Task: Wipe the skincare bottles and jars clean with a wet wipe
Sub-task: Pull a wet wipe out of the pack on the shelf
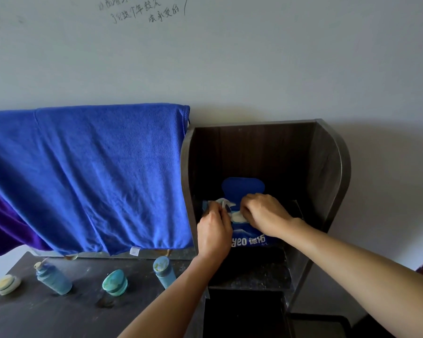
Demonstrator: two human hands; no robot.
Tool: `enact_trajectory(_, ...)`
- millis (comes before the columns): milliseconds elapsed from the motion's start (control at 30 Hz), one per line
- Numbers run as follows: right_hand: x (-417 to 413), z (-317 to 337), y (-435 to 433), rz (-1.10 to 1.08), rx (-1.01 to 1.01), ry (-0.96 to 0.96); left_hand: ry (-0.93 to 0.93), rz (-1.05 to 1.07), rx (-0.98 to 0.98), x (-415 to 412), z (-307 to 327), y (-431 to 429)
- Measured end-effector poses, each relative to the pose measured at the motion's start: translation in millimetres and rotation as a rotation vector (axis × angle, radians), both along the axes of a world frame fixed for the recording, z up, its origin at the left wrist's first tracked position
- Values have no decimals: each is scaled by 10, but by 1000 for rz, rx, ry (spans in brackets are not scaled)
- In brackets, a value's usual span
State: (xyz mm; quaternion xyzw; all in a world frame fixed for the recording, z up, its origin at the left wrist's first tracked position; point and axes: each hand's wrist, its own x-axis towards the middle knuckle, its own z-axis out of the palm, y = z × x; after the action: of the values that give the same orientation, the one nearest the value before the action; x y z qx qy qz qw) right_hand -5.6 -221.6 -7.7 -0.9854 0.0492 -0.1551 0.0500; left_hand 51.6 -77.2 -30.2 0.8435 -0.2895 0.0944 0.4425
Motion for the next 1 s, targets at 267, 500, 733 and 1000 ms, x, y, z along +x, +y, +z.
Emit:
enact_trajectory(267, -27, 217, -148, -198, 624, -228, 56, -18, -36, -29, 103, -13)
enact_trajectory(500, -150, 859, -140, -318, 874, -763, -32, -28, 45, -37, 149, -59)
enact_trajectory(733, -298, 1229, -250, -357, 829, -951, -458, -271, 375, -96, -131, -130)
enact_trajectory(1000, -319, 930, -232, -349, 829, -763, -432, -251, 255, 6, 42, -98)
